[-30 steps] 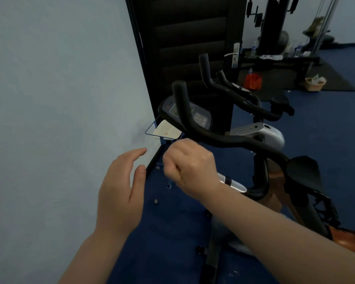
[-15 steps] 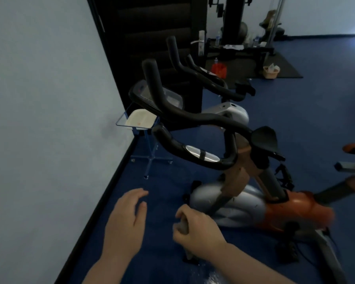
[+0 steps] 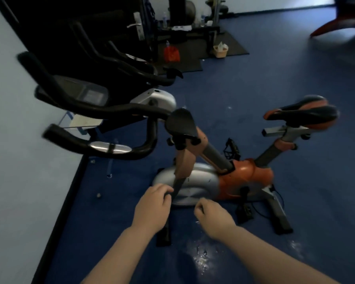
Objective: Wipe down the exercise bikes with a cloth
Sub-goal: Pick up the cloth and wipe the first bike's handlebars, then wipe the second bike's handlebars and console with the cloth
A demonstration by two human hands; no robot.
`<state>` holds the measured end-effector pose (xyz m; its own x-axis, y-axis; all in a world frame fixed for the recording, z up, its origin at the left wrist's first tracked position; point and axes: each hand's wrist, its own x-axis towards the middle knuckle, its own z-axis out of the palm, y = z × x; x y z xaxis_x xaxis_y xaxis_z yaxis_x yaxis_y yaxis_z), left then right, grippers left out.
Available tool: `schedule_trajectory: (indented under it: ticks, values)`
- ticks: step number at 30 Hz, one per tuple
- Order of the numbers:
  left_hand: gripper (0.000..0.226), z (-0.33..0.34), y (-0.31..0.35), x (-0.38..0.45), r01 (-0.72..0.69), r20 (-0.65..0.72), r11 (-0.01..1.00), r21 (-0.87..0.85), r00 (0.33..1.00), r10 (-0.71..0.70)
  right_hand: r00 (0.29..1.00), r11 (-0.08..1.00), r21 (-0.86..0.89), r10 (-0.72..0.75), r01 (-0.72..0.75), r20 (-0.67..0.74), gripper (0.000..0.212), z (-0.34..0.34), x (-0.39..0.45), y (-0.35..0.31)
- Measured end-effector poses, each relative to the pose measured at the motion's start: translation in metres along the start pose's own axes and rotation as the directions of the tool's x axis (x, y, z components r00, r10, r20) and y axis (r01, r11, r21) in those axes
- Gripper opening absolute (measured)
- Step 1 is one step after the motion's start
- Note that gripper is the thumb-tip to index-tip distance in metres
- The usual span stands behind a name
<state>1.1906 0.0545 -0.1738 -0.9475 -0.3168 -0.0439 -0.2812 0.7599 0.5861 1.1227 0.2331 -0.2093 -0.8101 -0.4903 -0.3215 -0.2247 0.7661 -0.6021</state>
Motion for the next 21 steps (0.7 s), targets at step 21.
schedule_trajectory:
  ticks: [21]
  values:
    - [0.027, 0.198, 0.230, 0.095, -0.325, 0.438, 0.940, 0.102, 0.863, 0.251, 0.915, 0.953, 0.036, 0.298, -0.300, -0.271, 0.025, -0.185, -0.045, 0.241]
